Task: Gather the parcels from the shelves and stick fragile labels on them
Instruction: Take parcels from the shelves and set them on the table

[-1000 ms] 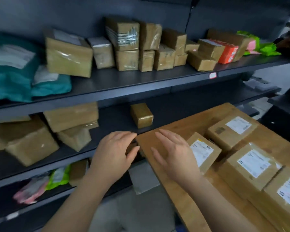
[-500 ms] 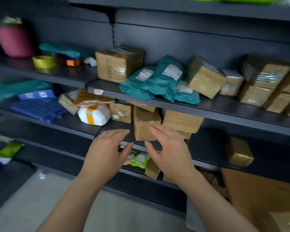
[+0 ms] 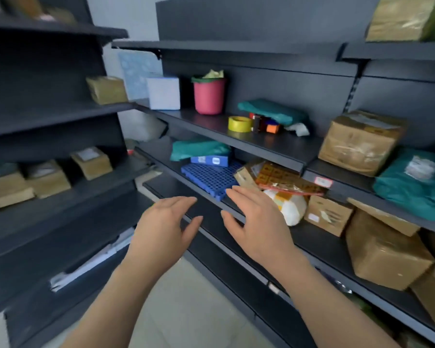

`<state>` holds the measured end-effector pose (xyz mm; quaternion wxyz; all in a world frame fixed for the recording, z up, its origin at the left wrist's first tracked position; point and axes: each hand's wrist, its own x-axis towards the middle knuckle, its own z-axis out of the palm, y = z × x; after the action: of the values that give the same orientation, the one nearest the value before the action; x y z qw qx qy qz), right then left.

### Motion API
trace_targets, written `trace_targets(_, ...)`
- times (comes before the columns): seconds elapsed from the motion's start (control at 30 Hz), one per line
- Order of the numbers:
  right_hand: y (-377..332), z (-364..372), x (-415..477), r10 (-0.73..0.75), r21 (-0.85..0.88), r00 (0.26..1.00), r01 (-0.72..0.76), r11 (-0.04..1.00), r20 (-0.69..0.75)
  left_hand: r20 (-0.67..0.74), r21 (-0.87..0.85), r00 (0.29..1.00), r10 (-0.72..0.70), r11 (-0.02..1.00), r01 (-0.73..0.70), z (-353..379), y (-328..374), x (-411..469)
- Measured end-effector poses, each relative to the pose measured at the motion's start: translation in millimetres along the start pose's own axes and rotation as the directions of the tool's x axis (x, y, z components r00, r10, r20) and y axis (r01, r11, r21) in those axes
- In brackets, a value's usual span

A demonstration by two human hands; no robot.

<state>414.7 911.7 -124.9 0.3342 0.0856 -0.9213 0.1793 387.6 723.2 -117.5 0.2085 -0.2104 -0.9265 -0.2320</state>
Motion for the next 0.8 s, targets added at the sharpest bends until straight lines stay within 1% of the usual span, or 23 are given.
trace_targets(0.13,-37.3,58.7,56.0,-0.089,0.093,0.995,0.085,0.992,0.042,-0.037,0.038,0.995,-0.097,0.994,0.099,-27.7,-67.9,21.6)
trace_targets(0.3,-71.3,117.2,118.0,-0.169,0.155,0.986,0.167,0.974,-0.001,-0.074,0.056,0.982,-0.176,0.982,0.181,-43.4,-132.3,54.2)
trace_targets(0.37,-79.8,142.5,145.0,-0.198,0.184,0.98,0.192,0.964,0.015,-0.096,0.07,0.976,-0.195,0.977,0.202,-46.7,-159.0,70.7)
trace_targets(0.57,-83.7,215.2,236.2,-0.258,0.226,0.966,0.244,0.943,0.033,-0.166,0.155,0.955,-0.244,0.95,0.27,-50.5,-240.7,137.6)
trace_targets(0.8,-75.1,287.6,353.3,-0.295,0.276,0.955,0.273,0.921,0.04,-0.212,0.16,0.929,-0.303,0.927,0.339,-40.2,-315.6,227.2)
